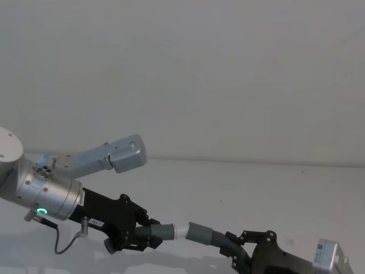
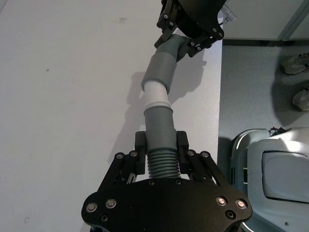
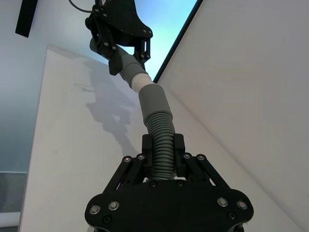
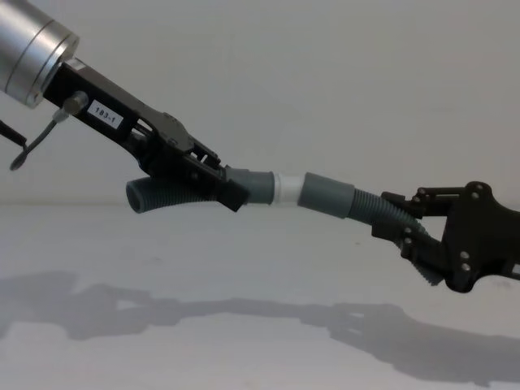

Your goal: Use both hands to pick up one end of the pipe from the table, align the ends, and insert them.

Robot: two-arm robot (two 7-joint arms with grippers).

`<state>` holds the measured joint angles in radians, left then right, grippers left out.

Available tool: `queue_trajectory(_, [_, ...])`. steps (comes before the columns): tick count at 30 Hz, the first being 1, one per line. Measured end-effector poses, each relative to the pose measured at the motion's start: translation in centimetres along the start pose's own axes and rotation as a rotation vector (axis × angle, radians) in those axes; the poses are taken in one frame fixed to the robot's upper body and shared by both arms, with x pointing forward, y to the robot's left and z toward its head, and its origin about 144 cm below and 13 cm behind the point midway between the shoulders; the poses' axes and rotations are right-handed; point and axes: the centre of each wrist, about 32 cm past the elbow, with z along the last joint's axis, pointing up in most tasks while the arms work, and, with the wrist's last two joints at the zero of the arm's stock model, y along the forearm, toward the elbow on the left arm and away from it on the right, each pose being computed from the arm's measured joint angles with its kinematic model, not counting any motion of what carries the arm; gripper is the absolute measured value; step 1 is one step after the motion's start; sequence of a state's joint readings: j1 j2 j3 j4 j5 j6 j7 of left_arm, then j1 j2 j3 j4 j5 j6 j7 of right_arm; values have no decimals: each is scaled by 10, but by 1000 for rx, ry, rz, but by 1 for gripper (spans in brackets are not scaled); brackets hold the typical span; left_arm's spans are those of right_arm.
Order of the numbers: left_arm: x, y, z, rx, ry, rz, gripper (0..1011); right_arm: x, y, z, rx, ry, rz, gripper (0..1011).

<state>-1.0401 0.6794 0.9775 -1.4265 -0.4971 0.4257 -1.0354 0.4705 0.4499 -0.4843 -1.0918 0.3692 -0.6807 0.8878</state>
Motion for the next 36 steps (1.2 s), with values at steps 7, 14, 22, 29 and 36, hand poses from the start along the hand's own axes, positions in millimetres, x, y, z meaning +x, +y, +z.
queue_trajectory(7, [0, 0, 0, 4, 4, 3, 336, 0, 0, 0, 5, -5, 1, 229])
queue_trajectory(14, [0, 0, 0, 7, 6, 5, 336, 1, 0, 0, 7, -9, 1, 229])
queue_trajectory(22, [0, 0, 1, 8, 7, 6, 336, 1, 0, 0, 9, -11, 1, 229])
queue_trajectory(29, [0, 0, 1, 8, 7, 7, 336, 1, 0, 0, 9, -11, 1, 229])
queue_trajectory(36, [0, 0, 1, 8, 8, 8, 336, 1, 0, 0, 9, -12, 1, 229])
